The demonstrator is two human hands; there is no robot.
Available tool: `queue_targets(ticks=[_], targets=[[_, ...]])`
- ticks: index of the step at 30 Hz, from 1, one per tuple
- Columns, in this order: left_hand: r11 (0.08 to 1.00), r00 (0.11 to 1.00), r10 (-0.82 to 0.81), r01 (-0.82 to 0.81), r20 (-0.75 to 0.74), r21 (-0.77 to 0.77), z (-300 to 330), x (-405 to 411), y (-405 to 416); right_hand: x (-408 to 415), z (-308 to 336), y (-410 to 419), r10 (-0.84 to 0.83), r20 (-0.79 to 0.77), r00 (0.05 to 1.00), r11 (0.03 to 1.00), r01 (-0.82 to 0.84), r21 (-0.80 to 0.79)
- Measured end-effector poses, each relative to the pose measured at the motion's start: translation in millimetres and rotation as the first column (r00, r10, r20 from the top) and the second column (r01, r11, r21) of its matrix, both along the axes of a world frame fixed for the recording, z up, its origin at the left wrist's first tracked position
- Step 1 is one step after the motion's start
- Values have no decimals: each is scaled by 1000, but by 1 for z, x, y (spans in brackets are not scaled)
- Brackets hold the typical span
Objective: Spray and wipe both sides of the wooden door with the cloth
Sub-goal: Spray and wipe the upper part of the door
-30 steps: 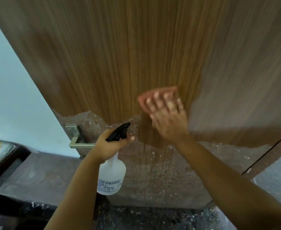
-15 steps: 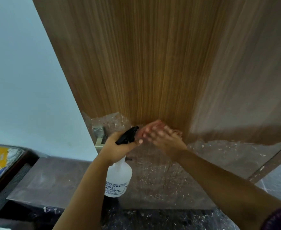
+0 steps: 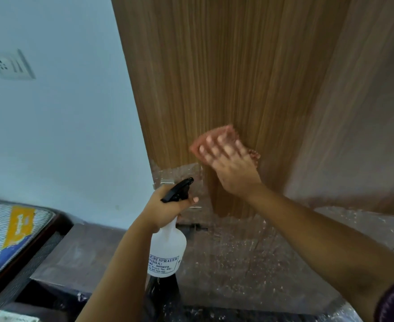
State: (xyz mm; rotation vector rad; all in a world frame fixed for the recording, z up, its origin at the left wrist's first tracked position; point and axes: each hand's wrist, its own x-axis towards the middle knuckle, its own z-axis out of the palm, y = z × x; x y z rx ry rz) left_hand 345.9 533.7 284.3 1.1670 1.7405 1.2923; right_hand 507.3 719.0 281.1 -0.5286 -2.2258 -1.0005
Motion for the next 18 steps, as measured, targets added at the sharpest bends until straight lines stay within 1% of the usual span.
queue_targets(ticks=[1, 2, 3, 4, 5, 6, 7, 8, 9, 10, 11, 13, 14, 16, 18], targets=[[1000, 1000, 0, 0, 16, 0, -3, -2, -2, 2, -22, -1, 29, 197, 980, 999, -38, 38], [1000, 1000, 9, -9, 22, 1, -4, -5, -5, 2, -46, -1, 34, 456, 889, 993, -80, 83], [1000, 1000, 11, -11, 16, 0, -6, -10, -7, 4, -68, -4, -4, 673, 740, 990, -93, 108], [1000, 1000, 14, -14, 6, -3, -7, -14, -8, 5, -83, -9, -45, 790, 611, 990, -81, 119], [1000, 1000, 16, -16, -6, 0, -7, -20, -10, 3, -89, -12, -82, 828, 555, 990, -47, 129], [1000, 1000, 16, -16, -11, 3, -8, -23, -11, 0, -86, -13, -85, 817, 570, 991, -35, 127], [1000, 1000, 20, -20, -14, 9, -6, -29, -13, -8, -73, -13, -60, 768, 638, 992, -49, 118], [1000, 1000, 22, -21, -19, 10, -7, -32, -14, -15, -56, -13, -22, 674, 738, 993, -63, 100], [1000, 999, 21, -20, -25, 5, -7, -34, -14, -24, -33, -12, 35, 543, 839, 989, -107, 102], [1000, 999, 21, -21, -33, -2, -8, -36, -15, -33, -3, -14, 77, 416, 906, 988, -124, 87], [1000, 999, 17, -17, -40, -10, -9, -37, -15, -40, 25, -16, 68, 307, 949, 992, -96, 76], [999, 999, 21, -22, -40, -23, -14, -37, -16, -51, 58, -21, -5, 126, 992, 999, -2, 53], [999, 999, 26, -27, -41, -30, -17, -37, -16, -54, 62, -22, -32, 58, 998, 999, 30, 38], [998, 998, 30, -33, -53, -58, -22, -36, -17, -56, 56, -25, -29, -20, 999, 999, 29, 16], [996, 997, 32, -38, -65, -86, -27, -37, -18, -57, 49, -24, -4, -42, 999, 1000, 5, 24]])
